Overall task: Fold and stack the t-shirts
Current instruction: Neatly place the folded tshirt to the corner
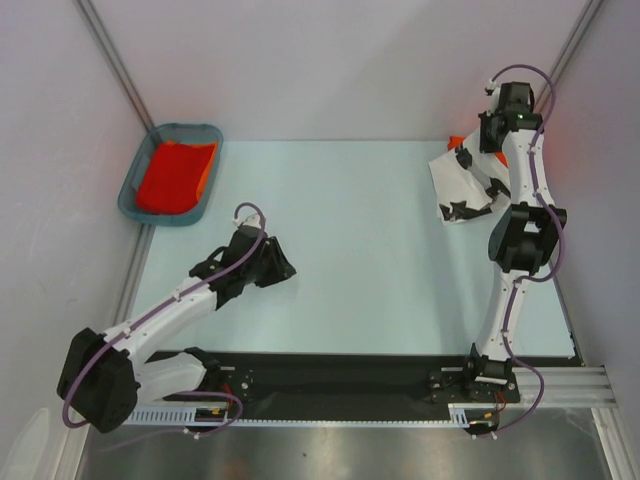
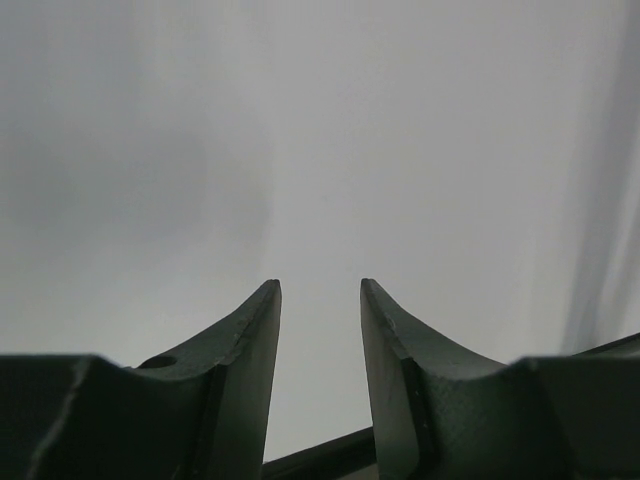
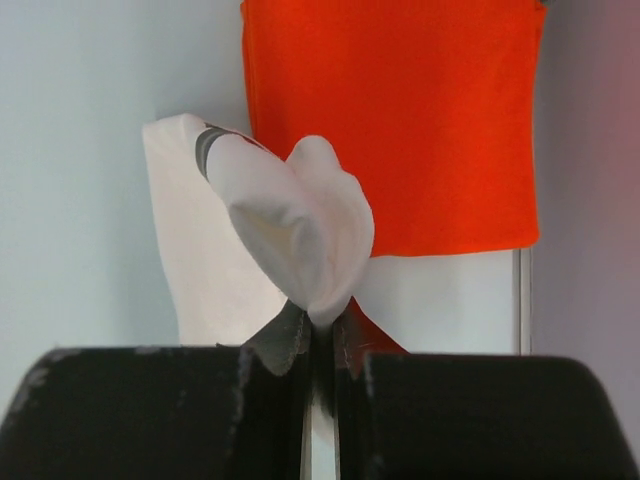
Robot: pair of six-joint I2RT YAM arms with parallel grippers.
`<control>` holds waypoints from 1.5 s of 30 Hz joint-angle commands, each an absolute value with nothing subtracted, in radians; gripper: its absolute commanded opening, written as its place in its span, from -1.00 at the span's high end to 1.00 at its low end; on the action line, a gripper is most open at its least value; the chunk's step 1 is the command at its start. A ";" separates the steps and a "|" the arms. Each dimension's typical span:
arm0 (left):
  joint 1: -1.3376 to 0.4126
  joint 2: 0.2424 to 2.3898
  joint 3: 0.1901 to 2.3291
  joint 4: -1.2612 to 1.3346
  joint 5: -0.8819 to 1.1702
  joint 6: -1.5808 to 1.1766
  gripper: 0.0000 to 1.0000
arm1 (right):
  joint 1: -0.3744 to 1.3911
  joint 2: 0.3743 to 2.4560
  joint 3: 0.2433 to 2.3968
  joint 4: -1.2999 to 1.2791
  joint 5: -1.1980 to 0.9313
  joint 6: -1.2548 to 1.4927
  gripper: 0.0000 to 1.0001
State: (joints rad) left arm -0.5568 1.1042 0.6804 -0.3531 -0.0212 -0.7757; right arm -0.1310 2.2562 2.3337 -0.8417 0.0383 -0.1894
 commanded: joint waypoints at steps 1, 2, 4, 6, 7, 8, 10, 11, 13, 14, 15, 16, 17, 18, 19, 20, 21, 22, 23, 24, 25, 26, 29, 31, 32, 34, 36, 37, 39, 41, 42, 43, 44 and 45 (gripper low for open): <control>-0.545 1.140 0.726 -0.330 0.024 -0.735 0.14 | -0.129 2.256 2.428 -0.770 0.080 -0.212 1.00; -0.543 1.147 0.727 -0.327 0.035 -0.735 0.14 | -0.129 2.255 2.433 -0.766 0.084 -0.212 1.00; -0.543 1.163 0.727 -0.318 0.044 -0.736 0.14 | -0.129 2.244 2.430 -0.746 0.104 -0.215 1.00; -0.538 1.180 0.732 -0.314 0.058 -0.733 0.15 | -0.129 2.237 2.433 -0.744 0.106 -0.215 1.00; -0.535 1.186 0.736 -0.314 0.063 -0.727 0.15 | -0.129 2.235 2.436 -0.741 0.110 -0.212 1.00; -0.531 1.195 0.750 -0.314 0.067 -0.723 0.16 | -0.129 2.235 2.439 -0.736 0.117 -0.212 1.00; -0.526 1.200 0.761 -0.318 0.067 -0.715 0.16 | -0.129 2.244 2.462 -0.733 0.133 -0.218 1.00; -0.520 1.201 0.768 -0.319 0.067 -0.713 0.16 | -0.130 2.250 2.474 -0.741 0.132 -0.216 1.00; -0.517 1.207 0.776 -0.321 0.072 -0.712 0.16 | -0.132 2.258 2.487 -0.732 0.127 -0.218 1.00; -0.512 1.207 0.778 -0.324 0.072 -0.710 0.16 | -0.132 2.258 2.487 -0.710 0.127 -0.218 1.00; -0.512 1.209 0.776 -0.321 0.074 -0.712 0.16 | -0.132 2.263 2.491 -0.701 0.129 -0.216 1.00; -0.512 1.210 0.773 -0.318 0.074 -0.712 0.16 | -0.132 2.266 2.512 -0.696 0.138 -0.213 1.00; -0.512 1.210 0.769 -0.318 0.074 -0.713 0.16 | -0.132 2.273 2.529 -0.695 0.143 -0.213 1.00; -0.511 1.213 0.765 -0.316 0.075 -0.715 0.16 | -0.132 2.279 2.543 -0.696 0.149 -0.212 1.00; -0.511 1.213 0.761 -0.318 0.080 -0.719 0.16 | -0.132 2.295 2.557 -0.698 0.152 -0.216 1.00; -0.509 1.212 0.750 -0.316 0.080 -0.724 0.16 | -0.132 2.299 2.569 -0.701 0.153 -0.219 1.00; -0.509 1.213 0.744 -0.308 0.083 -0.727 0.16 | -0.132 2.304 2.579 -0.695 0.153 -0.225 1.00; -0.508 1.215 0.739 -0.304 0.090 -0.733 0.16 | -0.130 2.306 2.583 -0.693 0.155 -0.233 1.00; -0.508 1.216 0.735 -0.304 0.092 -0.736 0.16 | -0.132 2.310 2.586 -0.690 0.159 -0.244 1.00; -0.508 1.218 0.735 -0.302 0.092 -0.738 0.17 | -0.132 2.310 2.588 -0.690 0.164 -0.250 1.00; -0.508 1.219 0.735 -0.302 0.091 -0.742 0.17 | -0.132 2.310 2.586 -0.689 0.166 -0.255 1.00; -0.508 1.223 0.735 -0.299 0.097 -0.745 0.17 | -0.132 2.313 2.586 -0.687 0.167 -0.267 1.00; -0.508 1.230 0.739 -0.296 0.103 -0.749 0.17 | -0.140 2.322 2.586 -0.686 0.163 -0.272 1.00; -0.508 1.235 0.742 -0.296 0.103 -0.750 0.17 | -0.141 2.325 2.585 -0.683 0.158 -0.273 1.00; -0.508 1.241 0.742 -0.296 0.104 -0.752 0.17 | -0.141 2.330 2.586 -0.678 0.156 -0.278 1.00; -0.508 1.247 0.744 -0.296 0.109 -0.753 0.17 | -0.143 2.336 2.586 -0.667 0.161 -0.281 1.00; -0.508 1.253 0.742 -0.296 0.112 -0.755 0.18 | -0.149 2.350 2.592 -0.649 0.156 -0.281 1.00; -0.508 1.253 0.742 -0.296 0.112 -0.753 0.19 | -0.149 2.359 2.605 -0.644 0.156 -0.282 1.00; -0.508 1.258 0.742 -0.296 0.113 -0.753 0.18 | -0.150 2.378 2.618 -0.635 0.161 -0.281 1.00; -0.506 1.261 0.747 -0.298 0.114 -0.749 0.19 | -0.150 2.385 2.615 -0.608 0.164 -0.279 1.00; -0.506 1.265 0.749 -0.301 0.114 -0.747 0.19 | -0.150 2.390 2.614 -0.597 0.164 -0.279 1.00; -0.506 1.272 0.755 -0.302 0.117 -0.744 0.19 | -0.150 2.402 2.617 -0.588 0.166 -0.285 1.00; -0.506 1.275 0.758 -0.307 0.118 -0.742 0.19 | -0.150 2.408 2.618 -0.571 0.169 -0.287 1.00; -0.506 1.279 0.761 -0.308 0.120 -0.741 0.19 | -0.150 2.414 2.623 -0.562 0.173 -0.291 1.00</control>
State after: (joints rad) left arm -0.5148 1.2682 0.7349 -0.3199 0.1043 -0.7429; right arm -0.1463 2.4012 2.5572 -0.6743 0.1505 -0.2676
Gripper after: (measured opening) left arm 0.408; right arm 0.072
